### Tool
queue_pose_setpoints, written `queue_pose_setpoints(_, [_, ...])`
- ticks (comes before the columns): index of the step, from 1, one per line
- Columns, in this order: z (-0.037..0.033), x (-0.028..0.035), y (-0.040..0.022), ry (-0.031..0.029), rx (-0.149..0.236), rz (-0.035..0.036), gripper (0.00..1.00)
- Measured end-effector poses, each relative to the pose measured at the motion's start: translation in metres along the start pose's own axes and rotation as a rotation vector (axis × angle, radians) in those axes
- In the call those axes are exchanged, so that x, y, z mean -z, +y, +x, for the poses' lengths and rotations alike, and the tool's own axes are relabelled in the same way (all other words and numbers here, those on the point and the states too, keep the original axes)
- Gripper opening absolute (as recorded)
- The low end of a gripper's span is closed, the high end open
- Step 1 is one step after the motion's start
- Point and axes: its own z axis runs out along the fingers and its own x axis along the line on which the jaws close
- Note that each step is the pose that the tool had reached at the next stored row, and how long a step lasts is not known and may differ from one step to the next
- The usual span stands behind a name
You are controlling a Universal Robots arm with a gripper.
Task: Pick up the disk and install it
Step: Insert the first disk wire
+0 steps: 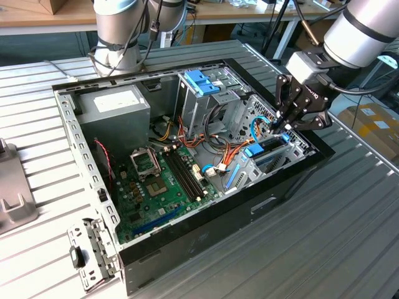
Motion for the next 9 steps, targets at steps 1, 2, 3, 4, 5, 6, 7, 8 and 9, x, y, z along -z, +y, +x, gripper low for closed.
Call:
queue_pose_setpoints(1, [0.0001,-0.0001,0.0004,0.0001,0.000,0.0000,0.17])
queue_pose_setpoints(2, [0.0002,-0.0003,0.0007,0.0000,0.000,0.0000,0.17])
queue_pose_setpoints(3, [0.0002,-0.0004,0.0009,0.0000,0.000,0.0000,0.17])
queue_pose_setpoints(4, [0.0003,-0.0006,0.0014,-0.0001,0.000,-0.0001,0.17])
queue_pose_setpoints(5, [0.0004,-0.0007,0.0015,-0.0001,0.000,-0.0001,0.17])
queue_pose_setpoints(6, [0.0005,-0.0009,0.0017,-0.0001,0.000,-0.0001,0.17])
queue_pose_setpoints(7, [0.0005,-0.0010,0.0017,-0.0001,0.000,0.0000,0.17])
queue_pose_setpoints(8, [0.0006,-0.0010,0.0018,-0.0001,0.000,-0.0001,0.17])
queue_pose_setpoints(9, [0.0007,-0.0011,0.0020,-0.0001,0.000,-0.0001,0.17])
